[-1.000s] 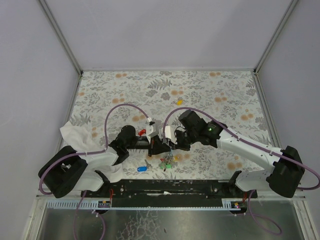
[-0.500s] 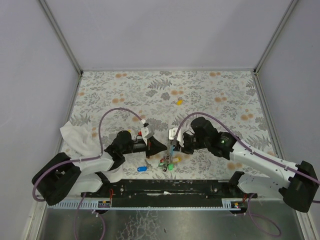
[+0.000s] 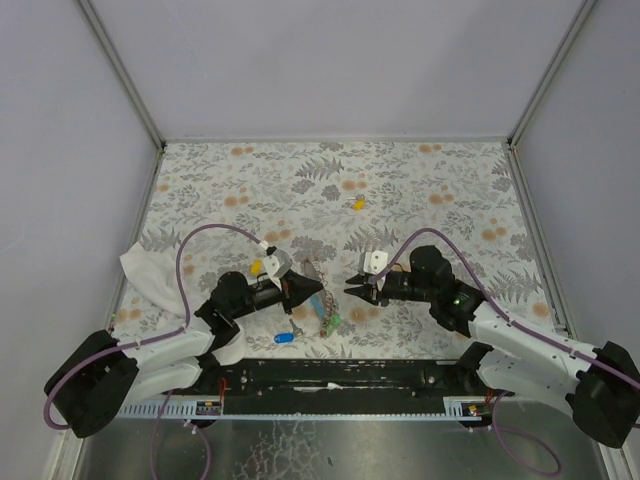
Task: Put the keys on the keyring
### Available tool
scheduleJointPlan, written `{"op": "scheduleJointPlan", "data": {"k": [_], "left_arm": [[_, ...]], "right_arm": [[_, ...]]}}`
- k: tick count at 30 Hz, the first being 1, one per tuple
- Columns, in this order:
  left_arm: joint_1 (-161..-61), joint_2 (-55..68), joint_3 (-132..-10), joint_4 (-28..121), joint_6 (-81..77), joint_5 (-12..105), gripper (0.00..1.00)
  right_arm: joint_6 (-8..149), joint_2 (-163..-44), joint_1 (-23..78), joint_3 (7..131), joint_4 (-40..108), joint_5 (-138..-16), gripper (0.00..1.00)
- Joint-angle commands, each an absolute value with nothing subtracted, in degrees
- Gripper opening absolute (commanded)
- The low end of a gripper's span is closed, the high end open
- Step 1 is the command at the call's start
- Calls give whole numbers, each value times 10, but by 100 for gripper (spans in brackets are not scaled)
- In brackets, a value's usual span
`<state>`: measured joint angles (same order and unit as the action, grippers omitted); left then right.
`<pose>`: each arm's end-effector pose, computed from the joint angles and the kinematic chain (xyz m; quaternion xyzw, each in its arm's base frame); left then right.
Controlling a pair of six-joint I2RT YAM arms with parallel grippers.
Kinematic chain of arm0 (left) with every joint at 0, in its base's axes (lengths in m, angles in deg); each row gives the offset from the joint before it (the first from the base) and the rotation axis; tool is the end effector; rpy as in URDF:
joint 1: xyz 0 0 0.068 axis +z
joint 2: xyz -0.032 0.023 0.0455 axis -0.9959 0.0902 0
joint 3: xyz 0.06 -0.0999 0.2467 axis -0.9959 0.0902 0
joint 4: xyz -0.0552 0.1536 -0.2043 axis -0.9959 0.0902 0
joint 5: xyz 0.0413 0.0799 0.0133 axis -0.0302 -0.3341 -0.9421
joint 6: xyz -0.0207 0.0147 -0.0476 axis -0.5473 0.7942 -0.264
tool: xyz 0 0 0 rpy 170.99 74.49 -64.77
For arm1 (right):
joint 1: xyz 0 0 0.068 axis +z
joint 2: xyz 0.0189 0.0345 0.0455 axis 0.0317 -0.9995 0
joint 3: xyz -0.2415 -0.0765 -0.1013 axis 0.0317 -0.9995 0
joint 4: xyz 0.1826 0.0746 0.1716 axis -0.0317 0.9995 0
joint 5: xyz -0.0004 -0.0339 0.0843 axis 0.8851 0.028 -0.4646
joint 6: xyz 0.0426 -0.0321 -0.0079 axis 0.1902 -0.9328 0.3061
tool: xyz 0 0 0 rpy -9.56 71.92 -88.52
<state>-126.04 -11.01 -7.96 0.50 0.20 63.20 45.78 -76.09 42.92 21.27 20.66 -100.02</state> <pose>0.1354 -0.1385 0.1904 0.3358 0.6294 -0.4339 0.5503 0.1378 0.1618 0.2497 -0.5327 0.5609 0.3370 0.5367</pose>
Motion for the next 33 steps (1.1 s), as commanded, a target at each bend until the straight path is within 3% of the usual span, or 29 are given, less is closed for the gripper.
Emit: {"op": "scheduleJointPlan", "data": {"k": [1, 10, 33], "left_arm": [[-1268, -97, -74, -89, -32, 600, 0], [-1268, -67, -98, -42, 8, 636, 0], [-1268, -65, -71, -116, 8, 684, 0]], "right_arm": [[481, -781, 422, 212, 104, -1050, 31], [469, -814, 404, 212, 97, -1055, 31], [478, -898, 397, 225, 39, -1135, 28]]}}
